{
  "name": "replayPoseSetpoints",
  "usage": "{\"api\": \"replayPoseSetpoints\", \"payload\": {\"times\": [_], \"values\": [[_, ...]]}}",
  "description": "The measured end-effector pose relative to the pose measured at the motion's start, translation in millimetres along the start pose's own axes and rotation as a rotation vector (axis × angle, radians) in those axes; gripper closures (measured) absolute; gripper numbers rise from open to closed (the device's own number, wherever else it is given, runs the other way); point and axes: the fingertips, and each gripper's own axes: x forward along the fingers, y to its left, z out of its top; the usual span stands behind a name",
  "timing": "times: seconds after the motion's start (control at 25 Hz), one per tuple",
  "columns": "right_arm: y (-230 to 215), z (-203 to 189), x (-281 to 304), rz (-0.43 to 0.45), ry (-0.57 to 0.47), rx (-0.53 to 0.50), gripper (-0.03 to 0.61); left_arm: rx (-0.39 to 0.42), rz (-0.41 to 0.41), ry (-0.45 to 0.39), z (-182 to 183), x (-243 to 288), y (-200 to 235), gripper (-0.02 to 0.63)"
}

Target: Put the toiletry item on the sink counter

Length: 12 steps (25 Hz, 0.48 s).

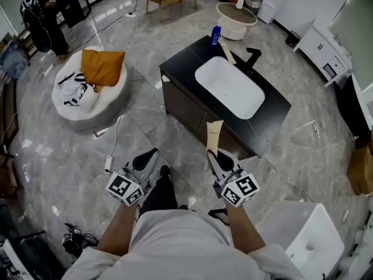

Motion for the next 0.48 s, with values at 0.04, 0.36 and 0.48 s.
{"api": "replayPoseSetpoints", "payload": {"times": [0.04, 0.36, 0.48], "values": [[-7, 3, 14, -0.003, 0.009, -0.002, 0.529, 0.009, -0.004, 0.004, 4, 9, 13, 0.598], [-57, 33, 131, -0.048, 0.035, -0.027, 0.529, 0.017, -0.052, 0.026, 28, 80, 128, 0.598], [-73, 42, 169, -0.067, 0.029, -0.027, 0.529, 0.016, -0.079, 0.025, 35, 103, 161, 0.598]]}}
